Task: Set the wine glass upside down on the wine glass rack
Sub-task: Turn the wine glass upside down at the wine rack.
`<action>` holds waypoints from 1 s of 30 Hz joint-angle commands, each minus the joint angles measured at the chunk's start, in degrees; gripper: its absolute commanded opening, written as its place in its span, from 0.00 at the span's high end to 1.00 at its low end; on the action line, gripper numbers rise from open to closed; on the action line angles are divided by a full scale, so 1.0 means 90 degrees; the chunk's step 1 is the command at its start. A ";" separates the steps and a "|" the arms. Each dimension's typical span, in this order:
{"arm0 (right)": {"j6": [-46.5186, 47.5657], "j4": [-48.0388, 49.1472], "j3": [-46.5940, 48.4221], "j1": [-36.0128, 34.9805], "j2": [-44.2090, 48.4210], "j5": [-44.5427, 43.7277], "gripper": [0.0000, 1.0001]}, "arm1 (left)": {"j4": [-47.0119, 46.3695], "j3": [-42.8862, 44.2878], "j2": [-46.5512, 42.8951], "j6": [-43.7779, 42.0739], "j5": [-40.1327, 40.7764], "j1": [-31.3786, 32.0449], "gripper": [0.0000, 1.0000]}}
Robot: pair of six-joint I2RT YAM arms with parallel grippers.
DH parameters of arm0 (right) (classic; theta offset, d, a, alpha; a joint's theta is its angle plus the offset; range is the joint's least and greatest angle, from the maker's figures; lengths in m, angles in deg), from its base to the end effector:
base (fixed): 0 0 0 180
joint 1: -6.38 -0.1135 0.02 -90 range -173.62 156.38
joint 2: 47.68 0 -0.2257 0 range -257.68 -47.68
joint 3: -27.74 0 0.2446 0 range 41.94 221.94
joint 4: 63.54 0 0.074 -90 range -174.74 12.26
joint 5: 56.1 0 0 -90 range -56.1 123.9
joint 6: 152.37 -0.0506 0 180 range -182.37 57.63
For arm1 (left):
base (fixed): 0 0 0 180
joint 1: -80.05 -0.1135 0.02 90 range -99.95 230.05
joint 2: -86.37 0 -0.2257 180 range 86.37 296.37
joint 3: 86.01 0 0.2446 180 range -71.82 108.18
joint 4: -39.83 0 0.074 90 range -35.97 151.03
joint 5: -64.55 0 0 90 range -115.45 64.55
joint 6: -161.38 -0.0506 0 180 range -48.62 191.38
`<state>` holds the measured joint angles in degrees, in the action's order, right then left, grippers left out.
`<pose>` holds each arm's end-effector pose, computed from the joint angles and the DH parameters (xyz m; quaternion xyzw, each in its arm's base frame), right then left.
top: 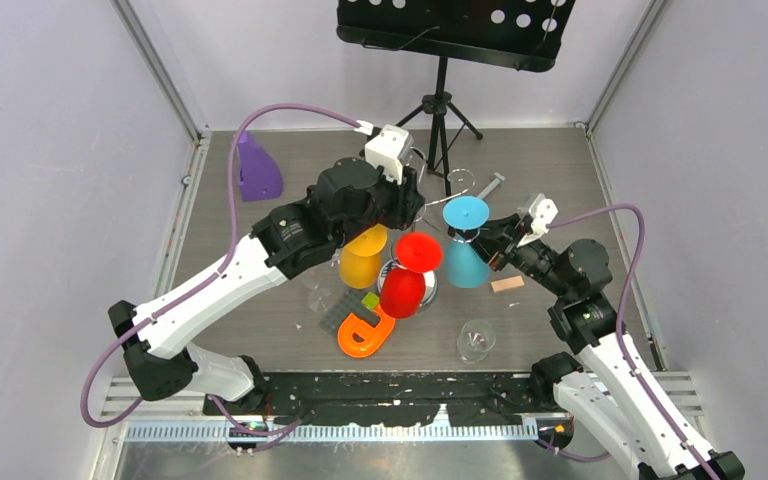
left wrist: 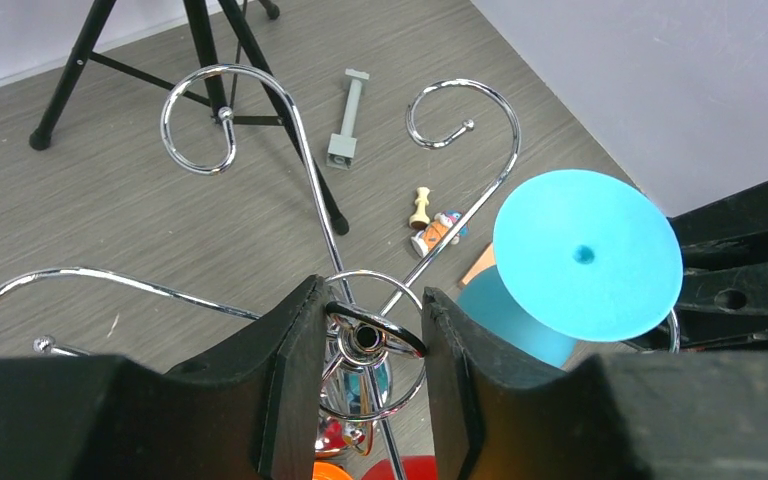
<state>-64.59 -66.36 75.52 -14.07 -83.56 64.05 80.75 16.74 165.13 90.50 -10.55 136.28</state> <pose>0.1717 0.0912 0.3148 -0.2946 0.5873 0.3099 0.6872 0.1871 -0.2563 0.3985 0.1803 0.7799 -0.2783 0.5309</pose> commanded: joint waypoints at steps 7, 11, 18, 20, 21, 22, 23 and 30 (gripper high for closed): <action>-0.0461 0.1466 -0.0286 -0.0014 0.0140 0.0871 0.95 | -0.0293 -0.0093 -0.0022 0.0011 -0.0044 -0.0028 0.64; -0.0526 0.1615 -0.0369 -0.0014 0.0200 0.1008 0.95 | -0.0293 -0.0105 0.0007 0.0024 -0.0034 -0.0043 0.64; -0.0598 0.1778 -0.0446 -0.0014 0.0296 0.1477 0.95 | -0.0352 -0.0101 0.0055 0.0103 0.0070 -0.0066 0.65; -0.0615 0.1810 -0.0479 -0.0015 0.0324 0.1564 0.94 | -0.0361 -0.0103 0.0082 0.0129 0.0101 -0.0076 0.67; -0.0630 0.1821 -0.0489 -0.0014 0.0349 0.1589 0.94 | -0.0366 -0.0102 0.0091 0.0139 0.0111 -0.0084 0.68; -0.0636 0.1836 -0.0516 -0.0013 0.0366 0.1605 0.95 | -0.0371 -0.0100 0.0091 0.0142 0.0121 -0.0085 0.70; -0.0641 0.1844 -0.0527 -0.0013 0.0386 0.1614 0.95 | -0.0371 -0.0111 0.0104 0.0149 0.0129 -0.0094 0.71; -0.0693 0.1856 -0.0605 -0.0019 0.0425 0.1742 0.95 | -0.0388 -0.0170 0.0135 0.0186 0.0139 -0.0107 0.79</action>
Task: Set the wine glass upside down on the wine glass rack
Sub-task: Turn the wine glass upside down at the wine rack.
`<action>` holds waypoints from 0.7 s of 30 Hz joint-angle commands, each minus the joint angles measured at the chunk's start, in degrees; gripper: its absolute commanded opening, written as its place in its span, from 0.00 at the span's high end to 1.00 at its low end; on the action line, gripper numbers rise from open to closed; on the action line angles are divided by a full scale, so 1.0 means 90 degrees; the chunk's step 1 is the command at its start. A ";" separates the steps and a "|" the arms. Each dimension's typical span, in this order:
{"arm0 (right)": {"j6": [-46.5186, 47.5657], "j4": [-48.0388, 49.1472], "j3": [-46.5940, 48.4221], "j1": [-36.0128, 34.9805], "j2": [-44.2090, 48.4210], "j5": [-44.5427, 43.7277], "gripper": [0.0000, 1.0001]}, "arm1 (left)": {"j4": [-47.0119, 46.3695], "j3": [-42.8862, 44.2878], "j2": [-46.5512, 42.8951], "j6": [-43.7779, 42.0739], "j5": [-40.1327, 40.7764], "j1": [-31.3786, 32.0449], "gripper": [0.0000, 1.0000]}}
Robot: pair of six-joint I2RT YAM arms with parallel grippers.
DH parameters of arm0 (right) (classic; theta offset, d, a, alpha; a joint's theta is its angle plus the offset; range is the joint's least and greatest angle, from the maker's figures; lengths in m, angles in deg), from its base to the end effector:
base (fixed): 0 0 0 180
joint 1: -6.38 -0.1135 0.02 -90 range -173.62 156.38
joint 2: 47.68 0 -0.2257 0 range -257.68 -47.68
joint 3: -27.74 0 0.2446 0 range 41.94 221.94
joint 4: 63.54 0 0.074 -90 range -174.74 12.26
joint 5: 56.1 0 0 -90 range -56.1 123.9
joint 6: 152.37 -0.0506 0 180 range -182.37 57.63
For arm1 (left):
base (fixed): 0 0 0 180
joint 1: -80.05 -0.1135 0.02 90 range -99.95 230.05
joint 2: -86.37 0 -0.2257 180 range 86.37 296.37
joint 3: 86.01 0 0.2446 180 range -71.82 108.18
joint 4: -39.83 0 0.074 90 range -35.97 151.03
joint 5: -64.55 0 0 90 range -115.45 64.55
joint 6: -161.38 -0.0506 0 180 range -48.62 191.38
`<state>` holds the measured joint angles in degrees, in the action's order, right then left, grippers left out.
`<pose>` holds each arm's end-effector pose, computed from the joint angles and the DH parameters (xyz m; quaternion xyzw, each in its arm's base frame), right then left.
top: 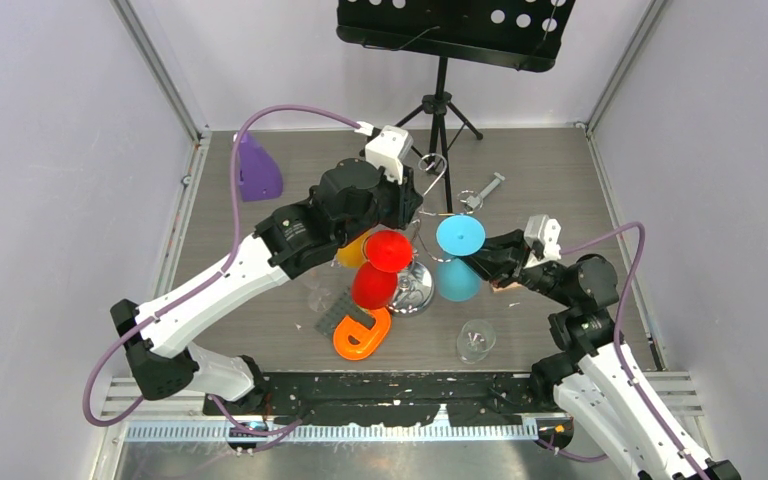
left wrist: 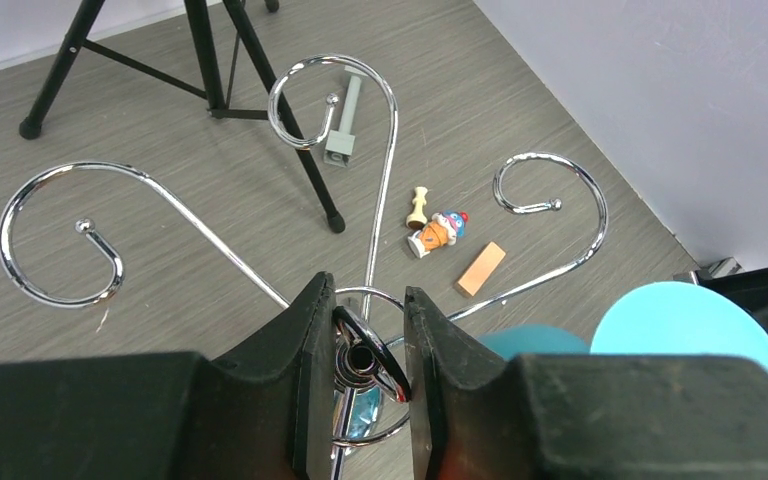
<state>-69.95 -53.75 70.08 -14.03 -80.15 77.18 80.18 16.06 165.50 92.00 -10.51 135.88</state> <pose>0.1519 0.0935 0.3139 -0.3594 0.4984 0.3899 0.6859 0.1905 -0.2574 0.3937 0.1683 0.7850 -0.2808 0.5259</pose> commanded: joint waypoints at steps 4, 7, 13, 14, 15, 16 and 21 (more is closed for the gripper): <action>-0.0145 0.0474 -0.0021 -0.0016 -0.0017 0.0357 0.94 | -0.0344 -0.0120 0.0085 0.0023 0.0141 -0.0062 0.80; -0.0180 0.0544 -0.0012 -0.0027 -0.0102 0.0352 0.95 | -0.0347 -0.0116 0.0101 0.0022 0.0139 -0.0066 0.82; -0.0380 0.0826 0.0094 -0.0157 -0.0525 0.0204 0.95 | -0.0328 -0.0120 0.0104 0.0032 0.0137 -0.0064 0.87; -0.0399 0.0864 0.0100 -0.0185 -0.0617 0.0163 0.95 | -0.0323 -0.0125 0.0104 0.0033 0.0142 -0.0061 0.87; -0.0401 0.0877 0.0124 -0.0245 -0.0688 0.0088 0.95 | -0.0314 -0.0125 0.0098 0.0033 0.0146 -0.0065 0.88; -0.0390 0.0925 0.0132 -0.0273 -0.0718 0.0056 0.95 | -0.0311 -0.0120 0.0103 0.0033 0.0147 -0.0070 0.89; -0.0374 0.1213 0.0107 -0.0560 -0.0893 -0.0202 0.95 | -0.0299 -0.0123 0.0123 0.0050 0.0147 -0.0071 0.94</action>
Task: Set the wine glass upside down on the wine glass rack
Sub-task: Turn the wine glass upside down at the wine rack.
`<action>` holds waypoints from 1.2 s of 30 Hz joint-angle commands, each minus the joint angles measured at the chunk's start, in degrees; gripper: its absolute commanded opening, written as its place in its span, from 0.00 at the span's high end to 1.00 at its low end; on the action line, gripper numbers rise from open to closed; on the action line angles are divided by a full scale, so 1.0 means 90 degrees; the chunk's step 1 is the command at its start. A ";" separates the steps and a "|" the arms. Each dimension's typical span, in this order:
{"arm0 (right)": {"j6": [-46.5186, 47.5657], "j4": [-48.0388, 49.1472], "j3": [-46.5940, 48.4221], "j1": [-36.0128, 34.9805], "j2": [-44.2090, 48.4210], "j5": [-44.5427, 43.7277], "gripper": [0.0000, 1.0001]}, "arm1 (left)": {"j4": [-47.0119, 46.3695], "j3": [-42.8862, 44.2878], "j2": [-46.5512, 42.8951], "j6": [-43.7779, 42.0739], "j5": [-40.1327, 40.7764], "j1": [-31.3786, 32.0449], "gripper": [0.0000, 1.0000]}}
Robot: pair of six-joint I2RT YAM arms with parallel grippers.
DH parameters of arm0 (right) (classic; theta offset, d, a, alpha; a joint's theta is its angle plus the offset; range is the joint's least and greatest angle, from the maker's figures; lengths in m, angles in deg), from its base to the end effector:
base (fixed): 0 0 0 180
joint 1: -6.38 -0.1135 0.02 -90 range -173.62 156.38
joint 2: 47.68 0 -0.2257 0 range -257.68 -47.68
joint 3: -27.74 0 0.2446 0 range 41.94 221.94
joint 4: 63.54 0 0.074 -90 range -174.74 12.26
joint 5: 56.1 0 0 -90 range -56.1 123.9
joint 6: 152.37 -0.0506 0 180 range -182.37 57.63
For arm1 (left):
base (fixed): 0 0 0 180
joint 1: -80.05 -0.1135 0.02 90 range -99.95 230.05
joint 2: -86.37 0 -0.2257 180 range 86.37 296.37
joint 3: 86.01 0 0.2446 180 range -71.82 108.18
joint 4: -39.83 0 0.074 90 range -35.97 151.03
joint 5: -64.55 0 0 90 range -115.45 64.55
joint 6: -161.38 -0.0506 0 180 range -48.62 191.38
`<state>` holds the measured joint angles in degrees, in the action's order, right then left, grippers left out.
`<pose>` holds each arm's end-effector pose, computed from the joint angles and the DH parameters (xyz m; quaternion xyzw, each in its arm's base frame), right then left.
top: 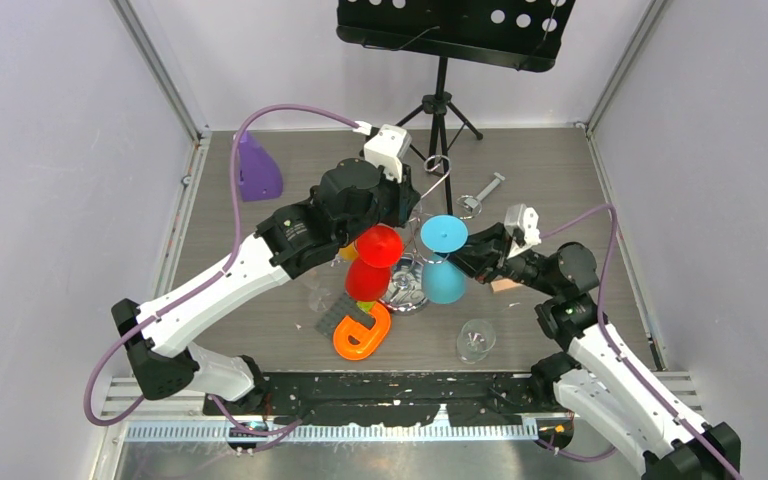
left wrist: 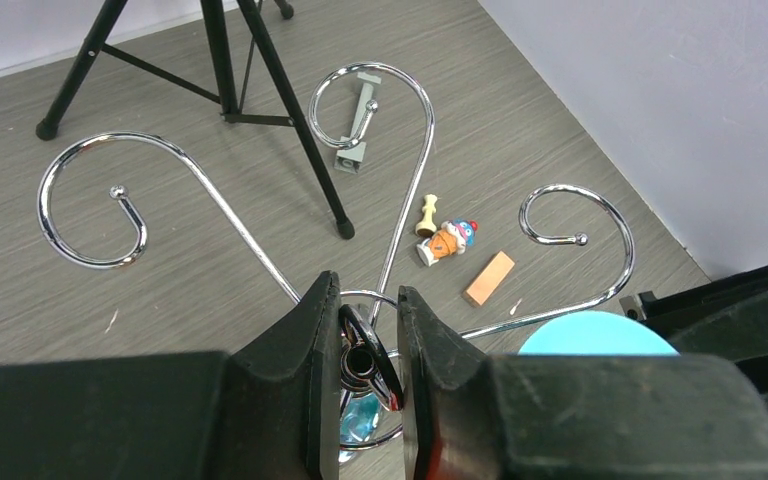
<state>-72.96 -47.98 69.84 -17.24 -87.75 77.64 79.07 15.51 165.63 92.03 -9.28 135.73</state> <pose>0.1666 0.1110 0.3009 -0.3608 0.5105 0.4305 0.6510 0.1929 -0.2576 0.3921 0.1597 0.7841 -0.2751 0.5330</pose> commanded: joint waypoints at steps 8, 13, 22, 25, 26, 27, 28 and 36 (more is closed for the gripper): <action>-0.0256 0.1497 -0.0108 -0.0557 -0.0223 -0.0549 0.95 | -0.0167 -0.0062 0.0127 0.0084 0.0027 -0.0054 1.00; -0.0188 0.1518 -0.0003 -0.0882 -0.0520 -0.0576 0.95 | -0.0145 -0.0046 0.0135 0.0103 0.0025 -0.0054 1.00; 0.0000 0.1383 0.0252 -0.1262 -0.0843 -0.0531 0.95 | -0.0108 -0.0025 0.0155 0.0172 0.0028 -0.0054 1.00; 0.0022 0.1394 0.0278 -0.1330 -0.0837 -0.0364 0.95 | -0.0101 -0.0030 0.0156 0.0177 0.0032 -0.0054 1.00; 0.0033 0.1392 0.0273 -0.1340 -0.0815 -0.0313 0.95 | -0.0102 -0.0035 0.0144 0.0177 0.0030 -0.0054 1.00; 0.0043 0.1391 0.0248 -0.1348 -0.0798 -0.0196 0.95 | -0.0104 -0.0035 0.0143 0.0177 0.0038 -0.0054 1.00; 0.0058 0.1391 0.0234 -0.1349 -0.0749 -0.0145 0.95 | -0.0107 -0.0040 0.0139 0.0177 0.0040 -0.0054 1.00; 0.0206 0.1346 -0.0083 -0.1360 -0.0205 0.0038 0.95 | -0.0095 -0.0026 0.0175 0.0201 0.0025 -0.0054 1.00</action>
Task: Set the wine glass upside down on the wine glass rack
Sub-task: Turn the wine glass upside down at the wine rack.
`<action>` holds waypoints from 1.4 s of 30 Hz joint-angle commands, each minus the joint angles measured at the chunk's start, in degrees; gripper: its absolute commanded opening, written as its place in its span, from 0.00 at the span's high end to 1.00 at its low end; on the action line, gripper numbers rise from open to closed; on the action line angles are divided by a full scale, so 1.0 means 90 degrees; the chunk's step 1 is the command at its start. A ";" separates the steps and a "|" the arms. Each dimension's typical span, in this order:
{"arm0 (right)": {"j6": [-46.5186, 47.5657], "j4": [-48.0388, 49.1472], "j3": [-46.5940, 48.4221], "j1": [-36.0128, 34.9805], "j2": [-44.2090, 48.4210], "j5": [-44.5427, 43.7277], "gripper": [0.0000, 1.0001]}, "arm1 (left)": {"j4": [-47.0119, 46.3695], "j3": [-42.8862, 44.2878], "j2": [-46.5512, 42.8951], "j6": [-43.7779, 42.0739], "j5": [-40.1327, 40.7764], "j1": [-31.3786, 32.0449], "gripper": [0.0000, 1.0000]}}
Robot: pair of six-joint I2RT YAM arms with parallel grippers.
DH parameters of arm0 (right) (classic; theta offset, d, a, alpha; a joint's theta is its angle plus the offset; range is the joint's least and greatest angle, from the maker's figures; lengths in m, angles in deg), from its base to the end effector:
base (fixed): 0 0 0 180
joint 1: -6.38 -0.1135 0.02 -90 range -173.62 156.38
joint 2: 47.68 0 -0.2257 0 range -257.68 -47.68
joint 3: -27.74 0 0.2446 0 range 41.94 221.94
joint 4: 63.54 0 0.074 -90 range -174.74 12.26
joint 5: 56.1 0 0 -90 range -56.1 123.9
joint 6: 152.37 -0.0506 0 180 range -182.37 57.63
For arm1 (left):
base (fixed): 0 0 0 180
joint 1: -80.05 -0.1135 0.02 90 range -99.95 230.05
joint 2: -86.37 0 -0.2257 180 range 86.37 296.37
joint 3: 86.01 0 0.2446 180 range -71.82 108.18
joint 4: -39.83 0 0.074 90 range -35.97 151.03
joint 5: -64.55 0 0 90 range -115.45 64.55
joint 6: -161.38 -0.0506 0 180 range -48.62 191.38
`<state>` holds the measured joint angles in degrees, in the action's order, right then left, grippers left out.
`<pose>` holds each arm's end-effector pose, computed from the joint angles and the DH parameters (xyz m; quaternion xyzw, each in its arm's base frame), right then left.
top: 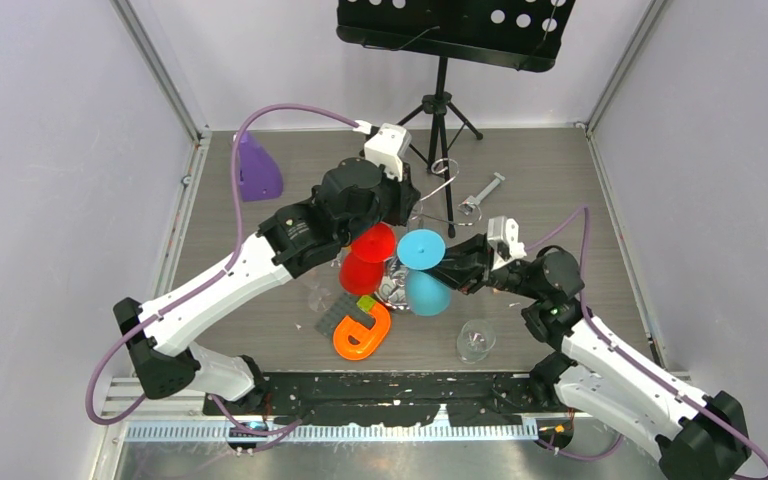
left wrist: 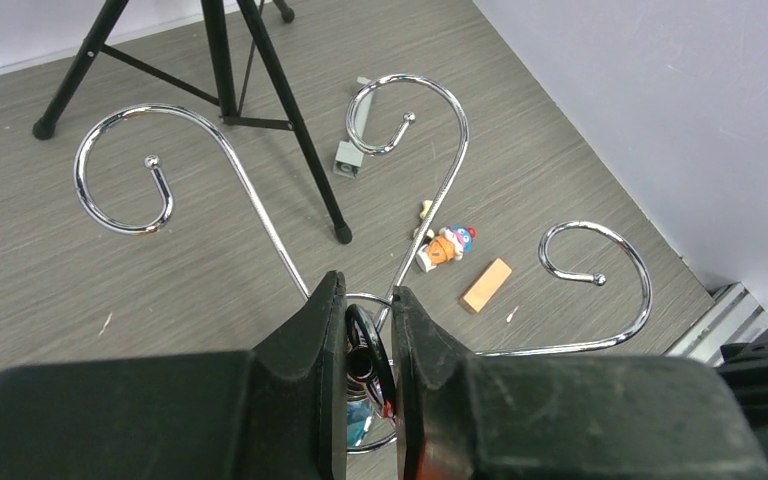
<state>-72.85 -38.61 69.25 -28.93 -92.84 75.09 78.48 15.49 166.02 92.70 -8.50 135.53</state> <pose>0.1516 0.1482 0.2986 -0.3972 0.4535 0.4835 0.6346 0.1956 -0.2583 0.3912 0.1492 0.7848 -0.2736 0.5356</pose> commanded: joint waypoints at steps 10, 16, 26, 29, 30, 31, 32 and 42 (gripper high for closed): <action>0.0226 0.0092 0.0256 -0.0061 0.0138 0.0574 0.94 | 0.0016 -0.0004 0.0162 0.0181 -0.0059 -0.0032 1.00; 0.0216 0.0209 -0.0031 -0.0062 0.0470 0.0319 0.94 | 0.0030 0.0009 0.0151 0.0164 -0.0038 -0.0032 1.00; 0.1040 -0.1650 0.0082 -0.0059 0.1187 -0.1779 0.84 | -0.0031 0.0006 0.0143 0.0177 -0.0105 -0.0032 1.00; 0.1350 -0.2289 0.0316 -0.0056 0.0962 -0.1671 0.72 | -0.0031 0.0006 0.0153 0.0171 -0.0125 -0.0032 1.00; 0.1423 -0.2469 0.0379 -0.0065 0.0914 -0.1567 0.70 | -0.0030 0.0001 0.0153 0.0170 -0.0126 -0.0032 1.00; 0.1450 -0.2520 0.0391 -0.0063 0.0901 -0.1514 0.66 | -0.0031 -0.0003 0.0153 0.0170 -0.0126 -0.0032 1.00; 0.1482 -0.2563 0.0388 -0.0062 0.0908 -0.1423 0.63 | -0.0031 -0.0001 0.0162 0.0170 -0.0126 -0.0032 1.00; 0.1707 -0.2921 0.0374 -0.0057 0.1609 -0.1694 0.48 | -0.0061 -0.0012 0.0064 0.0143 -0.0145 -0.0032 0.83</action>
<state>-59.63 -63.57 70.58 -29.52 -81.61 61.75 77.73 15.49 166.48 93.47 -8.34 135.38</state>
